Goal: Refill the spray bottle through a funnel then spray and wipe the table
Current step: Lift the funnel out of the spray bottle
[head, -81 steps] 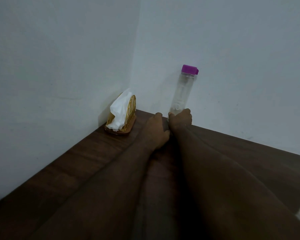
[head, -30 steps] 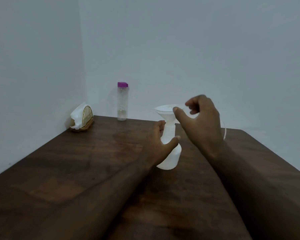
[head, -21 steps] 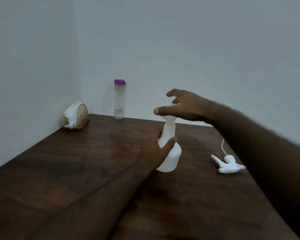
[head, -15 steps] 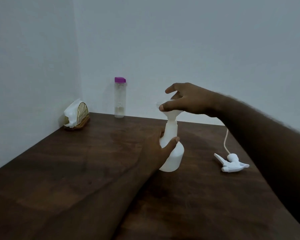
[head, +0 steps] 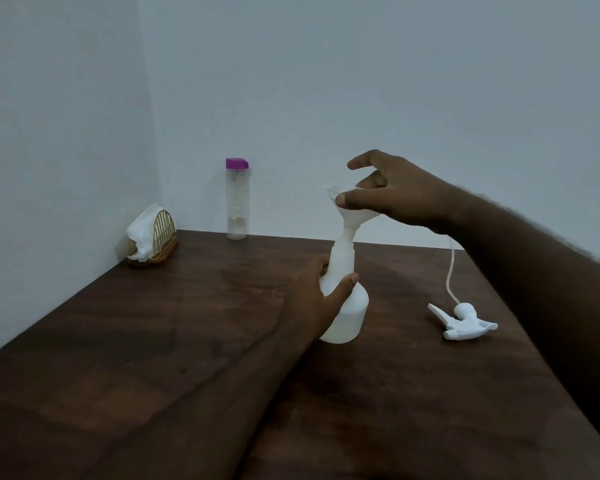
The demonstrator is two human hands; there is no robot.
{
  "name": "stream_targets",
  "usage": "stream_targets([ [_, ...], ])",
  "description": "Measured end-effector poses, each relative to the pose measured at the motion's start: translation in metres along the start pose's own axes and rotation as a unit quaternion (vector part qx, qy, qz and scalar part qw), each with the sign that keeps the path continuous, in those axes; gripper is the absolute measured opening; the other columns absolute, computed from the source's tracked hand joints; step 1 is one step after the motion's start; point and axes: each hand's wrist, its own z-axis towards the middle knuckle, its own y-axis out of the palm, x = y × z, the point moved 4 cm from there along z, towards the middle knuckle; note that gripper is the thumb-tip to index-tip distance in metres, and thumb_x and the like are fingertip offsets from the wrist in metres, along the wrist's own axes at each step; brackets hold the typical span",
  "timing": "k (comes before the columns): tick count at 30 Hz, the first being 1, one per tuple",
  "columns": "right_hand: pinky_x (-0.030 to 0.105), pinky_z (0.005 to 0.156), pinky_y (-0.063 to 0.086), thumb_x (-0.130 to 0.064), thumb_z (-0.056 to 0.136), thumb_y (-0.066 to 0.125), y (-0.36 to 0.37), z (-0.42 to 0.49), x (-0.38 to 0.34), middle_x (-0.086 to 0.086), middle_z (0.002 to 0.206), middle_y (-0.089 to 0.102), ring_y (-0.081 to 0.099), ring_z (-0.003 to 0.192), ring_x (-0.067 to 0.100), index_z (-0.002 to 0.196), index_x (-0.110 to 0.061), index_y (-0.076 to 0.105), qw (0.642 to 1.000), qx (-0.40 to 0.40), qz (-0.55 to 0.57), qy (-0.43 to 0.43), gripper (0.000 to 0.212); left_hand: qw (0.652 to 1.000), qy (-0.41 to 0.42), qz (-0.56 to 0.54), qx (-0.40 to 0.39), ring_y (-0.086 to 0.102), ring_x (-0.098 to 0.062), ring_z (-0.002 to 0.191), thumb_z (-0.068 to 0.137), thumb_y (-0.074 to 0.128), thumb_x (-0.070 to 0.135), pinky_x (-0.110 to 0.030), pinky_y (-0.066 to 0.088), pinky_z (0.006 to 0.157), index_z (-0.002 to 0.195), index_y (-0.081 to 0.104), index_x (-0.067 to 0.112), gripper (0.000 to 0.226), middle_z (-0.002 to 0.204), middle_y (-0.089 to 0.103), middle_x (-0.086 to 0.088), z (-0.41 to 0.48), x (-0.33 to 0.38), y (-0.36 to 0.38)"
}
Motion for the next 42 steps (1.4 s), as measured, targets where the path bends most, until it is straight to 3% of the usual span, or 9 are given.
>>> stream_targets([
  [10, 0.026, 0.082, 0.053, -0.051, 0.078, 0.075, 0.007, -0.011, -0.003, -0.005, 0.106, 0.067, 0.064, 0.095, 0.007, 0.136, -0.029, 0.046, 0.998, 0.049, -0.031, -0.034, 0.068, 1.000, 0.012, -0.006, 0.011, 0.052, -0.007, 0.106, 0.087, 0.059, 0.054, -0.015, 0.036, 0.087, 0.135, 0.048, 0.022, 0.059, 0.134, 0.057, 0.002, -0.001, -0.001, -0.002],
  [15, 0.022, 0.078, 0.049, -0.051, 0.077, 0.075, 0.011, -0.014, -0.004, -0.008, 0.104, 0.068, 0.062, 0.095, 0.003, 0.135, -0.030, 0.046, 0.996, 0.061, -0.039, -0.046, 0.068, 1.000, 0.025, -0.007, 0.010, 0.045, 0.000, 0.098, 0.088, 0.056, 0.054, -0.013, 0.034, 0.083, 0.135, 0.048, 0.022, 0.057, 0.133, 0.057, 0.002, -0.001, -0.001, -0.003],
  [18, 0.026, 0.084, 0.052, -0.051, 0.076, 0.077, 0.010, -0.013, 0.000, -0.006, 0.105, 0.070, 0.065, 0.097, 0.008, 0.135, -0.029, 0.046, 0.998, 0.054, -0.008, -0.041, 0.070, 0.999, 0.033, -0.007, 0.013, 0.044, 0.000, 0.098, 0.089, 0.057, 0.052, -0.011, 0.034, 0.082, 0.135, 0.048, 0.021, 0.056, 0.133, 0.057, 0.002, -0.001, -0.001, -0.004],
  [22, 0.030, 0.087, 0.053, -0.052, 0.075, 0.079, 0.009, -0.014, 0.007, -0.005, 0.105, 0.071, 0.067, 0.098, 0.011, 0.135, -0.030, 0.046, 0.997, 0.056, 0.015, -0.045, 0.071, 0.999, 0.045, -0.009, 0.023, 0.045, 0.001, 0.096, 0.090, 0.057, 0.051, 0.002, 0.029, 0.067, 0.133, 0.051, 0.021, 0.053, 0.131, 0.059, 0.003, -0.002, -0.001, -0.005],
  [28, 0.028, 0.089, 0.053, -0.049, 0.075, 0.080, 0.008, -0.016, 0.006, -0.005, 0.111, 0.068, 0.066, 0.101, 0.009, 0.136, -0.028, 0.046, 0.996, 0.067, 0.033, -0.052, 0.073, 0.998, 0.055, -0.013, 0.032, 0.046, 0.001, 0.096, 0.090, 0.057, 0.050, 0.001, 0.028, 0.070, 0.133, 0.052, 0.020, 0.053, 0.130, 0.059, 0.002, -0.002, 0.000, -0.005],
  [31, 0.024, 0.090, 0.051, -0.049, 0.074, 0.080, 0.010, -0.018, 0.002, -0.006, 0.116, 0.064, 0.063, 0.106, 0.010, 0.134, -0.029, 0.048, 0.995, 0.077, 0.009, -0.064, 0.071, 0.998, 0.051, -0.016, 0.031, 0.046, 0.000, 0.097, 0.089, 0.057, 0.050, -0.005, 0.031, 0.075, 0.133, 0.051, 0.020, 0.054, 0.131, 0.059, 0.001, -0.001, -0.001, -0.005],
  [34, 0.033, 0.092, 0.055, -0.050, 0.074, 0.081, 0.008, -0.016, 0.003, -0.004, 0.113, 0.066, 0.065, 0.103, 0.011, 0.132, -0.029, 0.046, 0.995, 0.070, 0.035, -0.058, 0.072, 0.998, 0.052, -0.019, 0.028, 0.046, 0.000, 0.097, 0.089, 0.057, 0.050, -0.002, 0.030, 0.073, 0.133, 0.051, 0.020, 0.053, 0.131, 0.059, 0.002, -0.002, -0.001, -0.004],
  [42, 0.035, 0.093, 0.054, -0.049, 0.075, 0.080, 0.009, -0.019, 0.005, -0.006, 0.110, 0.067, 0.066, 0.100, 0.010, 0.138, -0.032, 0.038, 0.996, 0.058, 0.034, -0.051, 0.077, 0.998, 0.058, -0.015, 0.030, 0.045, 0.001, 0.097, 0.090, 0.057, 0.049, 0.002, 0.027, 0.067, 0.134, 0.050, 0.020, 0.053, 0.131, 0.058, 0.002, -0.002, -0.001, -0.006],
])
